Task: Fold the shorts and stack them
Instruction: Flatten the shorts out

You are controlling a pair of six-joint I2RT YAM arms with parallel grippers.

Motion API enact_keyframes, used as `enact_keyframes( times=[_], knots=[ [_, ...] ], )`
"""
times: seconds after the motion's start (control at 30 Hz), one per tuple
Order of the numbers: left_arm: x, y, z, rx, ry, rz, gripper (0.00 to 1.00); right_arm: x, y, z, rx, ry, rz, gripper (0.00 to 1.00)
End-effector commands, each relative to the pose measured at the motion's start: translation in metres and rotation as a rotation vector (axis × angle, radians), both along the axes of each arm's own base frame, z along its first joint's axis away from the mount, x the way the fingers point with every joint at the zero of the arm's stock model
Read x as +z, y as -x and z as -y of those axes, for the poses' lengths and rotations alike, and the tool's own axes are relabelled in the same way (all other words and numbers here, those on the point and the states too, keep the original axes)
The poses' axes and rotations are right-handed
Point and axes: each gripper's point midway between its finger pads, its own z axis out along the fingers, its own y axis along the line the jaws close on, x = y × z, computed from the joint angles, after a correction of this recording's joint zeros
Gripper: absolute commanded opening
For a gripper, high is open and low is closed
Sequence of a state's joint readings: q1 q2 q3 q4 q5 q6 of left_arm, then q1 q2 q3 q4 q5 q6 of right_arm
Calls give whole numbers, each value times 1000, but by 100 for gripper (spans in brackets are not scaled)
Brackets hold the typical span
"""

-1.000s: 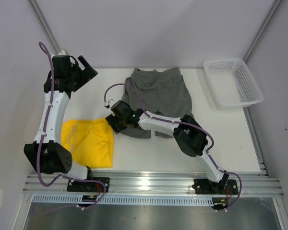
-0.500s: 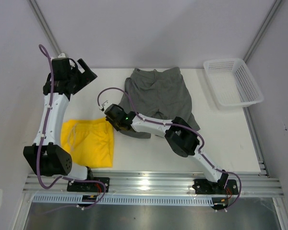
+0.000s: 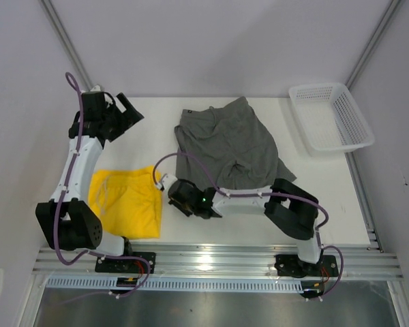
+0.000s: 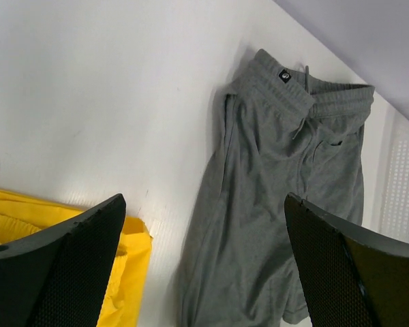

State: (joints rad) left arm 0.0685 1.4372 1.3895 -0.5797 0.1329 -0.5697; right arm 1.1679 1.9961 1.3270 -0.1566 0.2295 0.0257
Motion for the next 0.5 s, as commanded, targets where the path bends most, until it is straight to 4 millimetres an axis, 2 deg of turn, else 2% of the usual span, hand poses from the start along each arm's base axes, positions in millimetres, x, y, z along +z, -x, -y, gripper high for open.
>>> enact_keyframes(
  times=[0.0, 0.03, 0.07, 0.1, 0.13, 0.17, 0.2, 0.23, 0.27, 0.37, 0.47],
  knots=[
    [-11, -6, 17, -52, 50, 17, 99, 16, 67, 5, 94, -49, -5, 0],
    [-20, -6, 21, -62, 55, -2, 99, -4, 85, 27, 75, -11, -42, 0],
    [-28, -6, 24, -65, 55, -18, 99, -6, 99, 34, 77, -8, -55, 0],
    [-32, -10, 30, -78, 54, -20, 99, 5, 119, 36, 102, -40, -62, 0],
    [-38, -11, 34, -85, 57, -31, 99, 3, 129, 43, 99, -39, -68, 1],
    [-45, -10, 45, -109, 60, -45, 99, -7, 140, 57, 78, -23, -96, 13],
    [-53, -14, 51, -117, 67, -56, 99, 0, 151, 59, 88, -42, -103, 21],
    [-59, -15, 56, -125, 71, -66, 99, 1, 156, 62, 83, -45, -111, 32],
    [-66, -15, 66, -146, 80, -79, 99, -1, 161, 67, 70, -50, -126, 47],
    [-81, -19, 82, -179, 101, -106, 99, 12, 172, 70, 72, -105, -146, 59],
    [-92, -19, 85, -185, 111, -126, 99, 29, 178, 69, 84, -159, -167, 61]
  ],
)
